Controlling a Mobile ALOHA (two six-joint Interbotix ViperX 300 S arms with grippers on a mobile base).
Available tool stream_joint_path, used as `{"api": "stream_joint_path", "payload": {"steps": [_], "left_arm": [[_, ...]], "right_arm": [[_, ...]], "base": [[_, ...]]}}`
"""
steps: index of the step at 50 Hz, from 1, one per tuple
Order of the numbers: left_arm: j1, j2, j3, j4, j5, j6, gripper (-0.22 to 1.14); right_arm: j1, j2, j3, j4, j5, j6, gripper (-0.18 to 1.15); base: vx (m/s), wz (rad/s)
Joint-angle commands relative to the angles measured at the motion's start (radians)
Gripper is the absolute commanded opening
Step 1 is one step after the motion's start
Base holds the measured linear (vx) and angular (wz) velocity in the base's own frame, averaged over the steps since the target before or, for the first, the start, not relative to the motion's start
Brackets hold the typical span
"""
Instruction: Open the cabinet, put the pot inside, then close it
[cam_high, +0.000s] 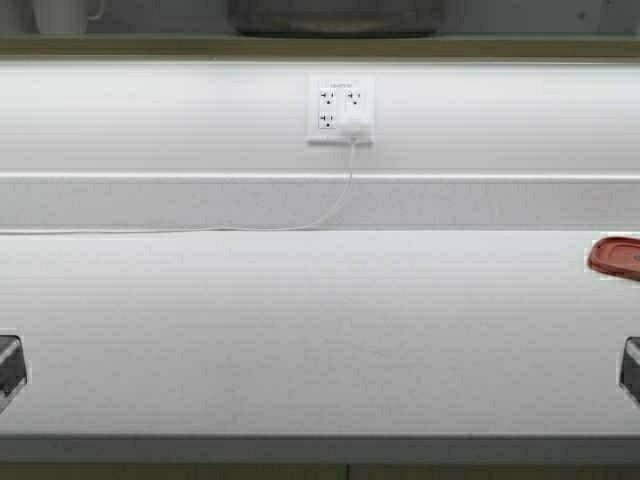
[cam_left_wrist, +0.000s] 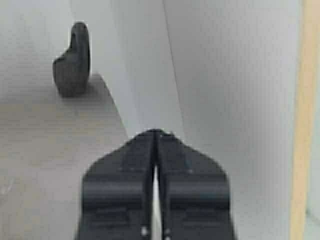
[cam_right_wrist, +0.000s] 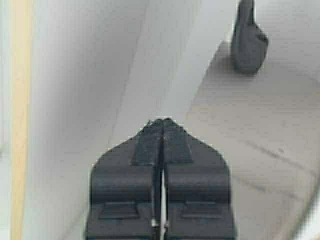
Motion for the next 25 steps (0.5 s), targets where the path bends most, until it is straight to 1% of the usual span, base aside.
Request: {"api": "stream_joint_path", "payload": {"steps": [1, 3, 5, 8, 16, 21, 25], "left_arm": [[-0.012, -0.072, 0.048, 0.008, 0.003, 0.144, 0.06], [-0.014, -0.092, 0.063, 0.008, 0.017, 0.212, 0.08], [-0.015, -0.114, 0.077, 0.008, 0.043, 0.284, 0.06], [-0.014, -0.155, 0.095, 0.008, 0.103, 0.403, 0.05], [-0.008, -0.249, 0.092, -0.006, 0.327, 0.758, 0.05], [0.028, -0.282, 0.061, -0.055, 0.477, 1.005, 0.04], [0.063, -0.296, 0.037, -0.089, 0.571, 1.146, 0.04]], "right_arm": [[0.008, -0.044, 0.006, -0.061, 0.028, -0.095, 0.11], [0.009, -0.054, 0.008, -0.098, 0.063, -0.137, 0.10], [0.008, -0.064, 0.006, -0.130, 0.115, -0.183, 0.09], [0.008, -0.087, 0.003, -0.166, 0.227, -0.267, 0.08], [0.008, -0.137, -0.043, -0.172, 0.486, -0.518, 0.08], [0.008, -0.146, -0.087, -0.167, 0.626, -0.676, 0.08], [0.008, -0.149, -0.107, -0.161, 0.695, -0.756, 0.08]], "base": [[-0.15, -0.06], [-0.16, -0.07], [-0.17, -0.08], [-0.18, -0.09], [-0.20, -0.09], [-0.19, -0.08], [-0.20, -0.07]]}}
